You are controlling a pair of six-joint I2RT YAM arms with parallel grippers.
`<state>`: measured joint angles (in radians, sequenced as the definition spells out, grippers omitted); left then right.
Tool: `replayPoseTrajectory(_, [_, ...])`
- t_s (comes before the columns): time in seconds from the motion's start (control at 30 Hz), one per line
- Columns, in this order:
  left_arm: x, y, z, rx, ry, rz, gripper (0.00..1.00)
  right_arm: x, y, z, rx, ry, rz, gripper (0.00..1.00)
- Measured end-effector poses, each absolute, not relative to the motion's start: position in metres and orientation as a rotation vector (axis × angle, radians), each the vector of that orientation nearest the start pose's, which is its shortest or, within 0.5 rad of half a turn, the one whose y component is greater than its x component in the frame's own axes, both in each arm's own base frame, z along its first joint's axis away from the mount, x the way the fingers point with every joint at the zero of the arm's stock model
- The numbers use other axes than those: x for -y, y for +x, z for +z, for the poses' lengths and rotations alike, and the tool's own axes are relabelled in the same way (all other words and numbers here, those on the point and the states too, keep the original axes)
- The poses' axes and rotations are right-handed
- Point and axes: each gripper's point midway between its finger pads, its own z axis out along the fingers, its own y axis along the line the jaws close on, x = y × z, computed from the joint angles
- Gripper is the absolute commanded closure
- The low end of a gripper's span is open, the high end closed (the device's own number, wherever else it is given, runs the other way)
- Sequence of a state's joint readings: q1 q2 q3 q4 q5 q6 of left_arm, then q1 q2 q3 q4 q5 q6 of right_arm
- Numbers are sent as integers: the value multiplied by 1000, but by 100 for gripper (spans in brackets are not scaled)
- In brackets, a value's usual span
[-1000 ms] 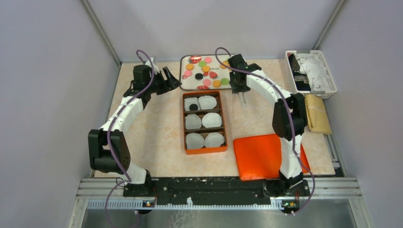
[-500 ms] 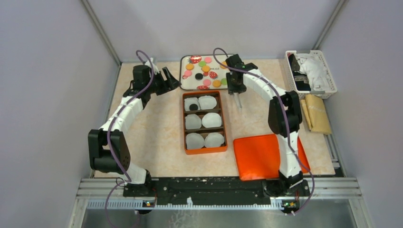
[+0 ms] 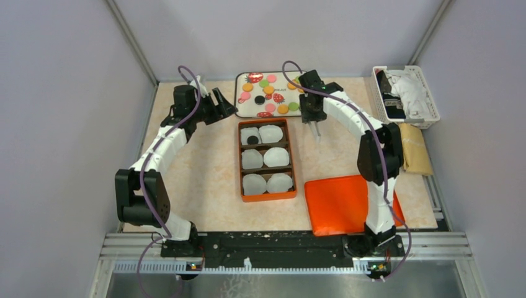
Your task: Pack the cookies
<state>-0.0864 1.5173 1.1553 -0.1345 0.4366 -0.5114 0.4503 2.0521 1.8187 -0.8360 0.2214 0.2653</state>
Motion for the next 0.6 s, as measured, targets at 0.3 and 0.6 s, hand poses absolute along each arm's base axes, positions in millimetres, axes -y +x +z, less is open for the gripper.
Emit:
replayPoseTrajectory(0.3, [133, 425, 209, -2113, -170, -841, 22, -176, 438, 114, -2599, -164, -77, 58])
replayPoseTrajectory(0.6, [134, 424, 209, -2113, -169, -845, 21, -175, 435, 112, -2614, -169, -79, 54])
